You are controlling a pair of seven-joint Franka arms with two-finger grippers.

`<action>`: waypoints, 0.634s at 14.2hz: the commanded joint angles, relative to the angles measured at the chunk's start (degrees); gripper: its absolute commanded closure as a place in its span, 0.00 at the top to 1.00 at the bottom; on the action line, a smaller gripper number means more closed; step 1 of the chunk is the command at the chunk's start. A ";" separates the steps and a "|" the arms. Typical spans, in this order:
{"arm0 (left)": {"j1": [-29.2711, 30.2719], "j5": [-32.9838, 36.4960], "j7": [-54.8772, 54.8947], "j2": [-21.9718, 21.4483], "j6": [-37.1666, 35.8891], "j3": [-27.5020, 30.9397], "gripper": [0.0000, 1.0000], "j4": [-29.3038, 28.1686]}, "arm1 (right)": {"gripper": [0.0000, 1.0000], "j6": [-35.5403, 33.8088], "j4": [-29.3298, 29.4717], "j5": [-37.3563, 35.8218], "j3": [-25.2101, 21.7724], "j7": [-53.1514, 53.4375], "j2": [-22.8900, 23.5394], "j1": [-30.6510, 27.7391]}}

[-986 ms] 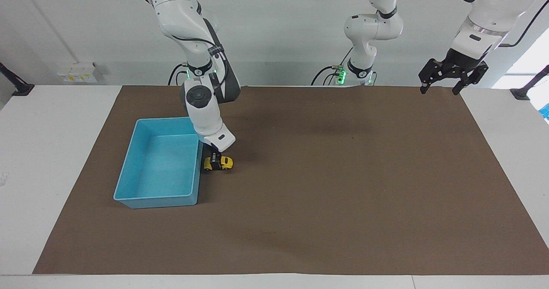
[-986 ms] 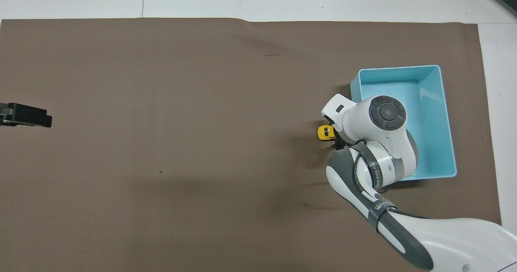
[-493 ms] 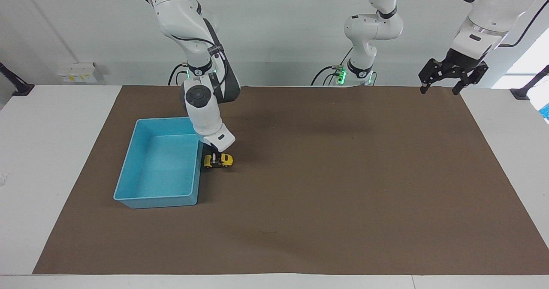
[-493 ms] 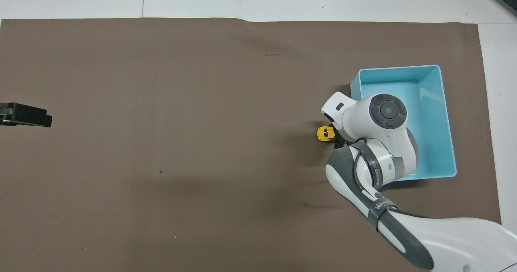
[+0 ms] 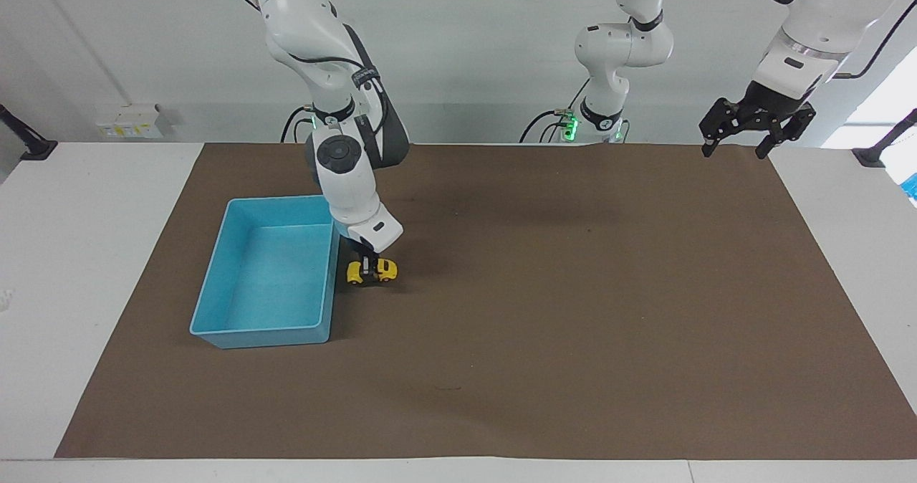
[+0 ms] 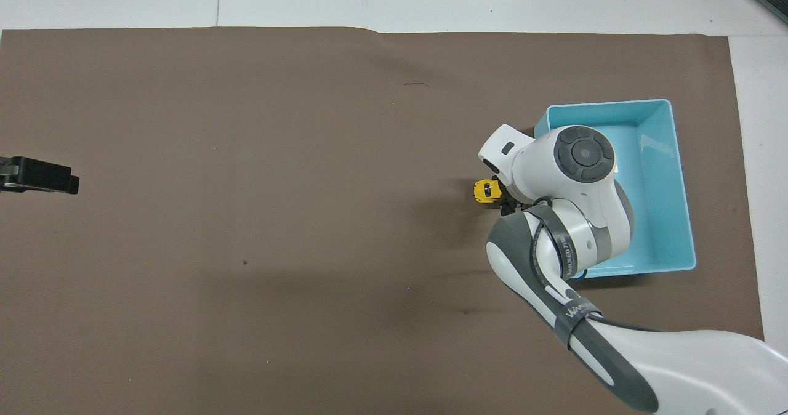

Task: Wind up and store yellow beetle car
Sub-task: 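Grasp the yellow car with the right gripper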

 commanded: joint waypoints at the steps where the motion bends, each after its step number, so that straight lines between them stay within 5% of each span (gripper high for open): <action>1: 0.50 0.37 -0.43 -0.74 -0.03 -0.25 1.00 -0.73 | 0.00 -3.56 3.65 -0.92 0.25 0.94 1.26 0.20; 9: 0.50 0.37 -0.43 -0.74 -0.03 -0.25 1.00 -0.73 | 0.00 -14.55 9.55 -0.48 0.34 0.68 -0.67 0.20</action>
